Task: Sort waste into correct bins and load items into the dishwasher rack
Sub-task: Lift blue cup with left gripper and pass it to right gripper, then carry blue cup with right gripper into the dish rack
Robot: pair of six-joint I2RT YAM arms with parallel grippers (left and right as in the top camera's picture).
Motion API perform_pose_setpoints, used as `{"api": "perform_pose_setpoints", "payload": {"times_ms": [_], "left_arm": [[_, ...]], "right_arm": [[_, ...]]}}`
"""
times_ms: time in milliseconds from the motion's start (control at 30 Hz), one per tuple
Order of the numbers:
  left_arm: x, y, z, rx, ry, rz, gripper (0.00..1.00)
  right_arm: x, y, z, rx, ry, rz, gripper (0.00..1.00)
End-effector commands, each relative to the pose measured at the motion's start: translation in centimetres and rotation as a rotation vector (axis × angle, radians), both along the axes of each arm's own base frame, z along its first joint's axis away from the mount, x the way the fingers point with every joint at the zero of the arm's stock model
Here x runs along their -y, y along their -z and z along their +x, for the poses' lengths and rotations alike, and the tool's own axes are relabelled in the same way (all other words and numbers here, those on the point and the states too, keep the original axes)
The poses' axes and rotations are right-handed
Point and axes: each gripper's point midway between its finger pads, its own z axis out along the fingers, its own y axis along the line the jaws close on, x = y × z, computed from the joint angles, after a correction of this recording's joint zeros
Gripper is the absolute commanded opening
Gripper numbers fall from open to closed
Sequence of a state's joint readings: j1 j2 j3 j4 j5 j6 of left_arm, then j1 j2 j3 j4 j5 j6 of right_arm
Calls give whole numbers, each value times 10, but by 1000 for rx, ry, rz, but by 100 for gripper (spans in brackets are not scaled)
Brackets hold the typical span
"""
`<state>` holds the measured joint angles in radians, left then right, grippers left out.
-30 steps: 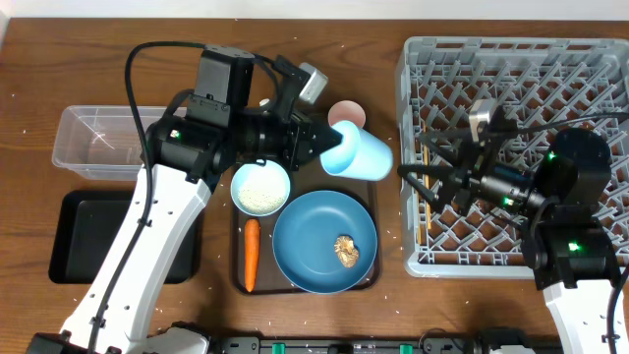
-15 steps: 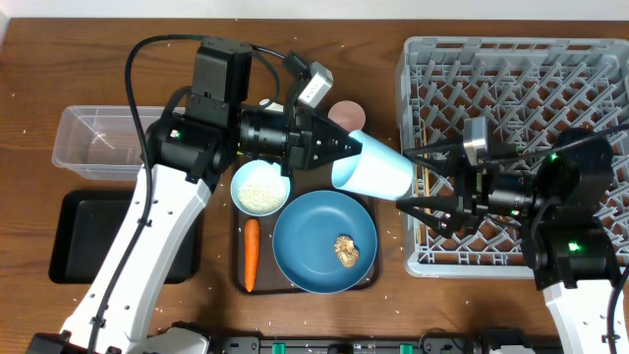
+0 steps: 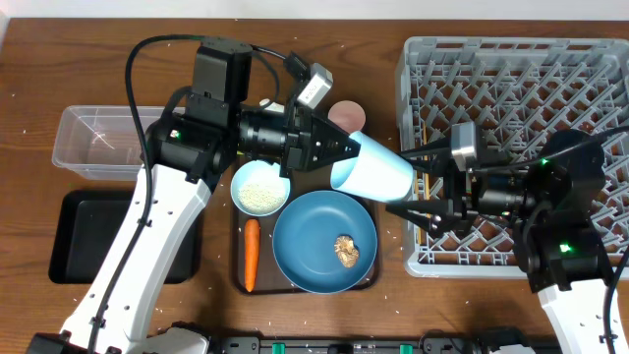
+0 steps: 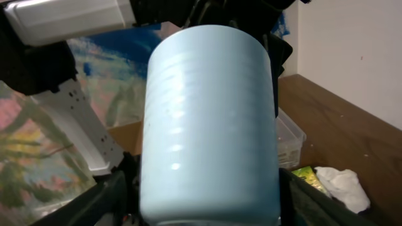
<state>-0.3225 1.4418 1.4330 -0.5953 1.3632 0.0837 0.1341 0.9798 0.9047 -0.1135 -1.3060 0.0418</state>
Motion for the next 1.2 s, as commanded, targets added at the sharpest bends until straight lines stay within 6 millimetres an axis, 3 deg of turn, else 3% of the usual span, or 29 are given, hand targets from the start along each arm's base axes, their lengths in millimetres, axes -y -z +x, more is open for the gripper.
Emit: {"api": "perform_pose_setpoints", "payload": {"times_ms": [0,100,133,200,333,533,633,800,900,1000,1167], "left_arm": [[-2,-5,-2,26,11,-16,6],[-2,-5,-2,25,10,-16,7],[-2,-5,-2,25,10,-16,16],[-2,-5,-2,26,9,-16,45],[-5,-5,2,18,-6,-13,69],[-25,-5,21,-27,-91,-9,70],[-38,-5,31,-50,-139,-8,70],[-50,-3,38,-70,-181,-5,70],[-50,-2,38,-81,-182,-2,70],[-50,-2,37,-87,-182,0,70],[-50,-2,37,-87,-182,0,70]], "right_arm": [[-5,-8,-3,20,-5,2,65],[-5,-8,-3,19,-2,2,57],[-5,-8,-2,20,0,2,56],[-2,-7,5,-3,49,-1,51],[9,-5,19,-46,128,-1,50],[53,16,52,-194,354,-22,47],[88,21,76,-300,552,5,45],[145,30,96,-563,852,95,45],[185,54,96,-699,1097,54,45],[237,74,83,-779,1409,-47,46],[287,72,55,-834,1699,-170,47]]}}
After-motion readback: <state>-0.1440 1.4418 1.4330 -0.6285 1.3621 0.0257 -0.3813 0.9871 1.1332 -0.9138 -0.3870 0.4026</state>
